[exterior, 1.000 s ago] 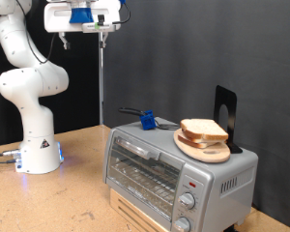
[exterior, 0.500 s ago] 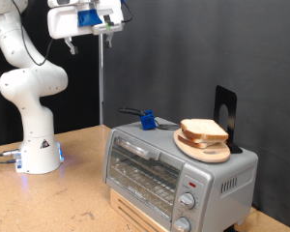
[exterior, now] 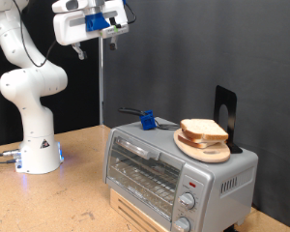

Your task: Make a piece of toast with the oven

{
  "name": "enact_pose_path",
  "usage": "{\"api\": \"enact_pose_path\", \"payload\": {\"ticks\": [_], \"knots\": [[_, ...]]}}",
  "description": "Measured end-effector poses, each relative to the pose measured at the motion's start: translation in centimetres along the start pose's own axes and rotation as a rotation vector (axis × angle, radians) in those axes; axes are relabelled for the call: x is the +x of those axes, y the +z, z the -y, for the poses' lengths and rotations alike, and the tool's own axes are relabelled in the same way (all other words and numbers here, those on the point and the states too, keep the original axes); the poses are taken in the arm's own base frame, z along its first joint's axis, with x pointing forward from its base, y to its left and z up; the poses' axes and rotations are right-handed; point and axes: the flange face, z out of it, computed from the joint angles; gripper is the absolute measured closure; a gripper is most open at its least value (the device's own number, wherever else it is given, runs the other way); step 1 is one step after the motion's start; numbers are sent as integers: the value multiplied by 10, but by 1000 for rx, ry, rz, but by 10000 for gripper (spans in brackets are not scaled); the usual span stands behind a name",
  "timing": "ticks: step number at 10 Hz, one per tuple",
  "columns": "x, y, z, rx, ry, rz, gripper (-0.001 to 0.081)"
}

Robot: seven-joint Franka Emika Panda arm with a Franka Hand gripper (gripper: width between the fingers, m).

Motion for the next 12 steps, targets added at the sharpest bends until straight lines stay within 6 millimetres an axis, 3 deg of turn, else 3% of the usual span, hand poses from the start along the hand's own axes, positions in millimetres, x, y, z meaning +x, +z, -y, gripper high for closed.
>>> {"api": "enact_pose_path", "payload": {"ticks": [6,10,12], "knots": [[36,81,38,-35,72,-73,6],[38,91,40,-40,93,-67,6],[39,113,38,-106,122,-93,6]]}}
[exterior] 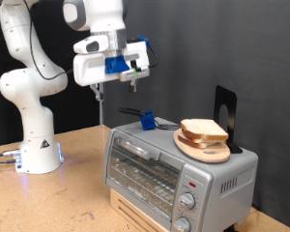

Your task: Make a piece of toast with the oven

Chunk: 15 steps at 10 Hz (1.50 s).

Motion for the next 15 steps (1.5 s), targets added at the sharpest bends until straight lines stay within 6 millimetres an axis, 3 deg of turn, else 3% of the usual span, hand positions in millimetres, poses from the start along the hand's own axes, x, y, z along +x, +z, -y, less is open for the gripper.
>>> {"api": "enact_pose_path", "payload": {"ticks": [10,15], "knots": [[2,109,2,-111,52,-75,6],[28,110,-15,-139,67,-136,6]]}}
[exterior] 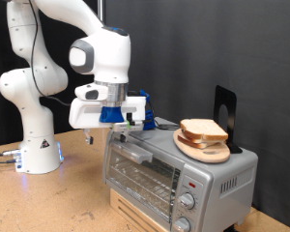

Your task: Make a piece of toast with the oven

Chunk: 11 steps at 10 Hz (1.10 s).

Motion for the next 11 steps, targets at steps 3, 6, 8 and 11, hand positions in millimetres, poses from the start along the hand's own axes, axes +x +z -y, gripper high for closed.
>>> {"api": "enact_pose_path", "payload": {"ticks": [3,6,8,11], "knots": [[28,11,-21,-26,54,-26,6],[58,34,-27,-22,199,-38,6],[82,49,-23,-33,261,-42,6],[103,70,-26,-60,252,-49,6]]}}
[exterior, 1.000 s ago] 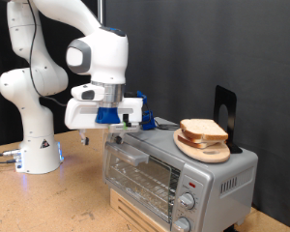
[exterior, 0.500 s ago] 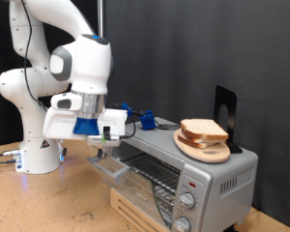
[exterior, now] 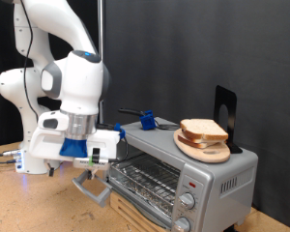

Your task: Make a piece of toast with the oven

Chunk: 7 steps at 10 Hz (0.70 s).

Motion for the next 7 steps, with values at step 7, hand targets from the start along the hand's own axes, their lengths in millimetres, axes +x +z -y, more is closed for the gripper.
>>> {"api": "enact_pose_path", "payload": {"ticks": [7], "knots": [[7,59,3,-62,12,-12,6]]}}
